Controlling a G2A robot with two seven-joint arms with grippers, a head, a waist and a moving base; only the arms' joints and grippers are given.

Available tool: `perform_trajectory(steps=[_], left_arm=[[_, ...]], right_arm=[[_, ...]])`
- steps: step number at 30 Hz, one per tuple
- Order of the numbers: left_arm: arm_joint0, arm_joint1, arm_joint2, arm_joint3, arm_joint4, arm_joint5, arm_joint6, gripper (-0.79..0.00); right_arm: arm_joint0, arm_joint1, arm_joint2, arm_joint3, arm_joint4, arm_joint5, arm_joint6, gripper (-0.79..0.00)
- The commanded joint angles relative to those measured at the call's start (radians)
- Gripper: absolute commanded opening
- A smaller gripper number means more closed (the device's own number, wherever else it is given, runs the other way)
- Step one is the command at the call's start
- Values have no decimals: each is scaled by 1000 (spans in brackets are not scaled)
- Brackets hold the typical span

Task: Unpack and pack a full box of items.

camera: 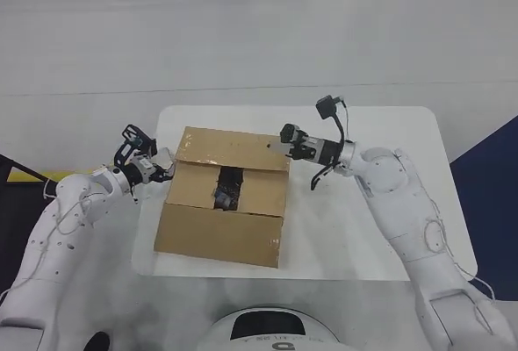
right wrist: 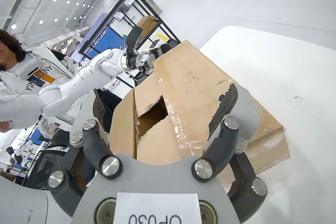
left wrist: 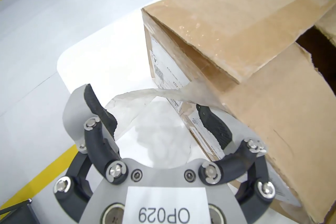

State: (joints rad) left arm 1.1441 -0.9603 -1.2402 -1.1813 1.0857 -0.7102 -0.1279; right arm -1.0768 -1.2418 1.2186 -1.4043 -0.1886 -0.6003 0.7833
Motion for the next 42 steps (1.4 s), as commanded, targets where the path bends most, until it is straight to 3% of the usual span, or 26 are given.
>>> perform_trajectory(steps=[1,6,19,27,33,36,42], left_arm=[[-9,-6,23,-14,10,9,-14,0],[-14,-15,63,-37,43,25,-22,0],[-12,-13,50,-17,49,17,-13,0],[-12,-13,50,-17,49,17,-13,0],[7,-7,25,-21,52,12,16,0],[40,9,-30,-11,55,-43,65,0],[151,55,-116,-63,245,-278,203,0]], right_arm=[[-37,7,19,-66,-4,17,-2,0],[-62,11,20,-132,29,25,3,0],[-81,14,33,-143,41,33,-11,0],[-263,73,272,-158,334,143,256,0],[-345,94,396,-165,511,126,306,0],[-332,96,397,-133,548,139,301,0],[-221,95,361,-10,561,221,241,0]])
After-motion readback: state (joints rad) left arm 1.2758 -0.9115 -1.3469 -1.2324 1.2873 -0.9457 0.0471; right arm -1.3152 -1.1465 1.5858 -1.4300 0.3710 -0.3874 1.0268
